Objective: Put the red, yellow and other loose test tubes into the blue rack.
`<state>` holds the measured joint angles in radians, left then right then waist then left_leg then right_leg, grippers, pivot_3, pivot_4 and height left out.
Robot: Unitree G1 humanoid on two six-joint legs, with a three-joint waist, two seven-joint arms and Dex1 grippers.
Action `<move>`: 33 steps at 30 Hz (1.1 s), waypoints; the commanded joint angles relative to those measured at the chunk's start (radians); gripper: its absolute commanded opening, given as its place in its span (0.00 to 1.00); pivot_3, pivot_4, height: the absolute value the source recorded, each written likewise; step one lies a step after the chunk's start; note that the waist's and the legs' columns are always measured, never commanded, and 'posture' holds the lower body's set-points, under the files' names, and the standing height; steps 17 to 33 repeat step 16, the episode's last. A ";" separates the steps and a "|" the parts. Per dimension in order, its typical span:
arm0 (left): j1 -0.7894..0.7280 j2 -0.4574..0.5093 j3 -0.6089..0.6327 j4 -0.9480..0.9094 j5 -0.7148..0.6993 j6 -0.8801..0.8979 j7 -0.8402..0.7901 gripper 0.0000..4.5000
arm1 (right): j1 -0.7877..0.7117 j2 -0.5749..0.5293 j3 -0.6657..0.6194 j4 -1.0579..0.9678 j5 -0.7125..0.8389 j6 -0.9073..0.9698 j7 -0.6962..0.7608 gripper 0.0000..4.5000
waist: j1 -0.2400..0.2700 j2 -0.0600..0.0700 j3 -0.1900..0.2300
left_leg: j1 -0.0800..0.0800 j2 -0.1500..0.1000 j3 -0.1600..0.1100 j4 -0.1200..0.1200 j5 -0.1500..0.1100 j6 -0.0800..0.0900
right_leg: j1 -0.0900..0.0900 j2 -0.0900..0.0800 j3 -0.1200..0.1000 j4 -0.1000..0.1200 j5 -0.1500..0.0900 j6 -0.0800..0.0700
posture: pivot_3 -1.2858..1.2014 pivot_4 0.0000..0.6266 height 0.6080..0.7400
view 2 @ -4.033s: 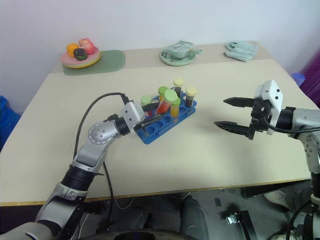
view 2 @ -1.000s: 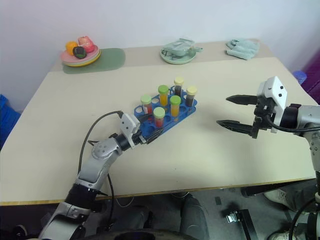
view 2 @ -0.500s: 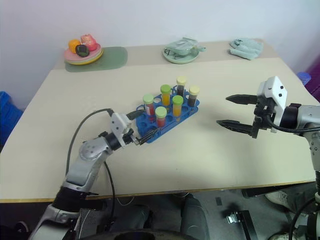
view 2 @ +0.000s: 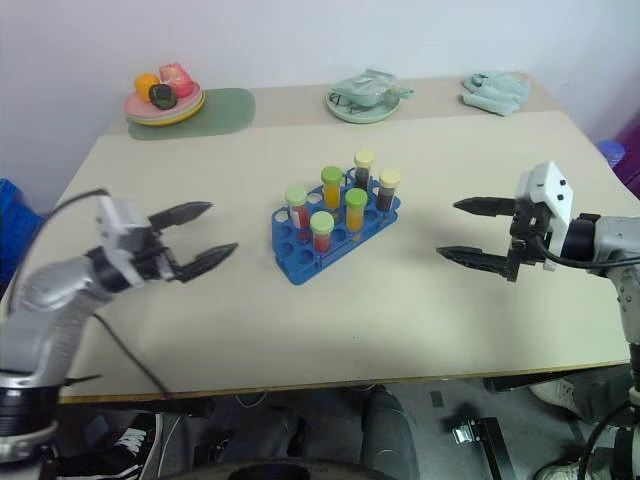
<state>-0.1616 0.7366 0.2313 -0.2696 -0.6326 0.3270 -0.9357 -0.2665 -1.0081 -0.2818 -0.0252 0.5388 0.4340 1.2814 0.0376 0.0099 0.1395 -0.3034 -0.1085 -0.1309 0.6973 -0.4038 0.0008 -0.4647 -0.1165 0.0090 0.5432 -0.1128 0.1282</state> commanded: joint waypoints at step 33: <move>-0.125 0.156 0.101 0.244 0.006 -0.072 -0.281 0.98 | -0.001 -0.011 -0.050 0.132 -0.028 -0.175 0.048 1.00 | -0.026 0.002 0.006 | 0.000 0.000 0.000 -0.002 0.000 0.000 | -0.001 0.000 0.000 0.000 0.000 0.000 | 0.52 0.24 1.00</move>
